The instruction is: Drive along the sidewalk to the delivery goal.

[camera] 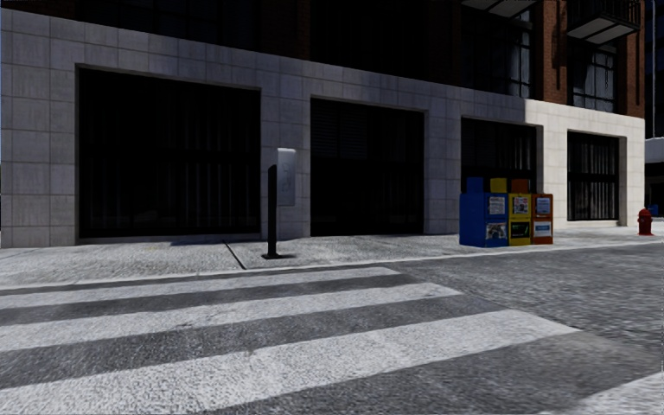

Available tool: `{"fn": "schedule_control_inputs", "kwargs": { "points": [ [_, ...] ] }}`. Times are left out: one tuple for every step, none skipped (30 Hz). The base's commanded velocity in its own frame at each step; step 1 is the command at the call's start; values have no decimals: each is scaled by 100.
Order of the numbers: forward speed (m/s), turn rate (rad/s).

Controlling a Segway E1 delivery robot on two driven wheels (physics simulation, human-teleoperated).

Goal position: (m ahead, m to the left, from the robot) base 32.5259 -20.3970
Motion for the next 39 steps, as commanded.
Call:
{"fn": "schedule_control_inputs", "kwargs": {
  "points": [
    [200,0],
    [200,0],
    [200,0],
    [200,0],
    [200,0],
    [200,0],
    [200,0],
    [200,0],
    [200,0],
    [200,0],
    [200,0],
    [200,0],
    [200,0],
    [200,0],
    [200,0],
    [200,0],
    [200,0],
    [200,0],
    [200,0],
    [200,0],
    [200,-2],
    [200,-5],
    [200,-5],
    [200,-11],
    [200,-16],
    [200,-18],
    [200,-18],
    [200,-18],
    [200,-18],
    [200,-18],
    [200,-19],
    [200,-12],
    [200,-4],
    [200,-4],
    [200,0],
    [200,0],
    [200,0],
    [200,0],
    [200,-1]
  ]
}}
